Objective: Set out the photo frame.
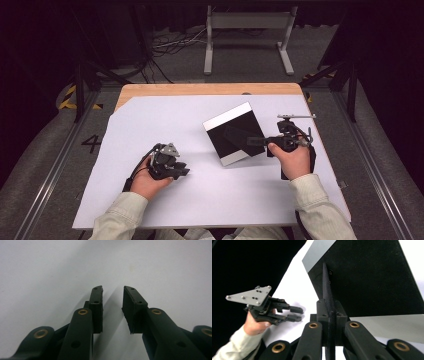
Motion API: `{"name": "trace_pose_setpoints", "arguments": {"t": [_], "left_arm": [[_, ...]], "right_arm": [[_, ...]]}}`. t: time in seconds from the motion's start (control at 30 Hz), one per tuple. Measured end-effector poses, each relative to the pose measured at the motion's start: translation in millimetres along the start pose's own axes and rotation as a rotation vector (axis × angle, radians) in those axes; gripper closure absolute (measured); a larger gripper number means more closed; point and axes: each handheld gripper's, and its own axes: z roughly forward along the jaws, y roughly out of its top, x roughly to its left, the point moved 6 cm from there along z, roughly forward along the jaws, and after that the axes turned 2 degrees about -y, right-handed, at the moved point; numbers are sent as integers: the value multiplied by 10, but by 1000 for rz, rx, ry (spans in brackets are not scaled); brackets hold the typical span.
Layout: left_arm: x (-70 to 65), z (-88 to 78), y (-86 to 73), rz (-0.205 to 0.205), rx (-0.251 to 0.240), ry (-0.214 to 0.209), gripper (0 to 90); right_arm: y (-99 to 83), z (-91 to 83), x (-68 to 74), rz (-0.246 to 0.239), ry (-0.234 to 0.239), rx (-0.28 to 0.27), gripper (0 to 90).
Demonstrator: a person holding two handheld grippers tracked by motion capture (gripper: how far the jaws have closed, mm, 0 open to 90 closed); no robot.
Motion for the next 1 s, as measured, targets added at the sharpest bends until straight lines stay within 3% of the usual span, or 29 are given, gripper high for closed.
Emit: {"name": "trace_pose_setpoints", "arguments": {"t": [0.1,0.23,0.27,0.33,0.4,0.7,1.0], "left_arm": [[0,0,0,-1,0,0,704],[-2,0,0,-1,0,0,704],[-3,0,0,-1,0,1,703],[-3,0,0,0,0,1,702],[-4,0,1,0,0,1,702],[-14,0,2,4,3,3,701],[-21,4,5,5,4,-1,701]], "right_arm": [[-46,5,-30,-54,-14,-34,872],[-88,-12,-63,-85,3,-52,872],[-124,-33,-79,-124,15,-54,871],[-136,-42,-83,-134,15,-51,871],[-172,-65,-100,-188,22,-49,869],[-364,-160,-110,-327,18,5,869],[-505,-204,-107,-389,-3,80,870]]}}
